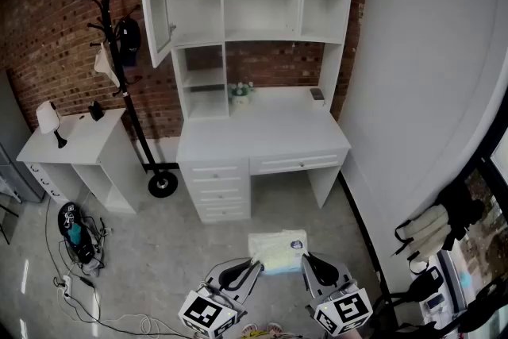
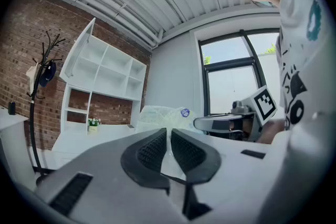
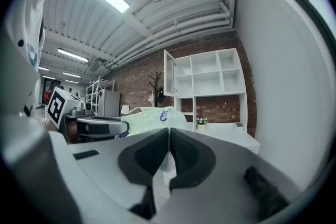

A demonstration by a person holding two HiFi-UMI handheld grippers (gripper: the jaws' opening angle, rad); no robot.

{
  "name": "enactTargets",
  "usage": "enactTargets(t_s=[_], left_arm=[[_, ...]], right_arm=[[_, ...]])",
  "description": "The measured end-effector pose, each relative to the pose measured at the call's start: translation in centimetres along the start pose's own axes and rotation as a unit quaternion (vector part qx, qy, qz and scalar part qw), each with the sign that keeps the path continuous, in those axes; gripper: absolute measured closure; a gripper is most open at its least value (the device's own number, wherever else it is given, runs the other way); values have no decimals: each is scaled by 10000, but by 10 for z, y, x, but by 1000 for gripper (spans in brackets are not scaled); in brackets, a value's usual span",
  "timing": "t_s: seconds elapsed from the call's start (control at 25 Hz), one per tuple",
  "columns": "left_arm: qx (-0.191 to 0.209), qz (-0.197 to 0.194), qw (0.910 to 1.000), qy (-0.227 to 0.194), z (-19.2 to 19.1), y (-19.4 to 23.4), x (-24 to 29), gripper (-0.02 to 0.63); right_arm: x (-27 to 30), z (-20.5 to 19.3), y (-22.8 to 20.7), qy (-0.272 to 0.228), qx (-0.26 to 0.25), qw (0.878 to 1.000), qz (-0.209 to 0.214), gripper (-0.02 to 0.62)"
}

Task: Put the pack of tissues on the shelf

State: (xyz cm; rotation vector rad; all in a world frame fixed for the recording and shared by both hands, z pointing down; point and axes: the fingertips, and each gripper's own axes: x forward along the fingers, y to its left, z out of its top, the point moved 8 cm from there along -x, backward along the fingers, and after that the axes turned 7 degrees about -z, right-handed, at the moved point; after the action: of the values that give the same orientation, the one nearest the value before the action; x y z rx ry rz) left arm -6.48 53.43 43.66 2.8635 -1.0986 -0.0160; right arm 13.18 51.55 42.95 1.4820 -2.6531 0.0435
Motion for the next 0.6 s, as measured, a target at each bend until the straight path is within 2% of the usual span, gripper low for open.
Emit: enactTargets(t_s=[0.6], left_arm=[[-22,171,9998,-26,1,-9,-2,572]], right_arm=[[-1,2,-5,30,-77,9999,138,564]])
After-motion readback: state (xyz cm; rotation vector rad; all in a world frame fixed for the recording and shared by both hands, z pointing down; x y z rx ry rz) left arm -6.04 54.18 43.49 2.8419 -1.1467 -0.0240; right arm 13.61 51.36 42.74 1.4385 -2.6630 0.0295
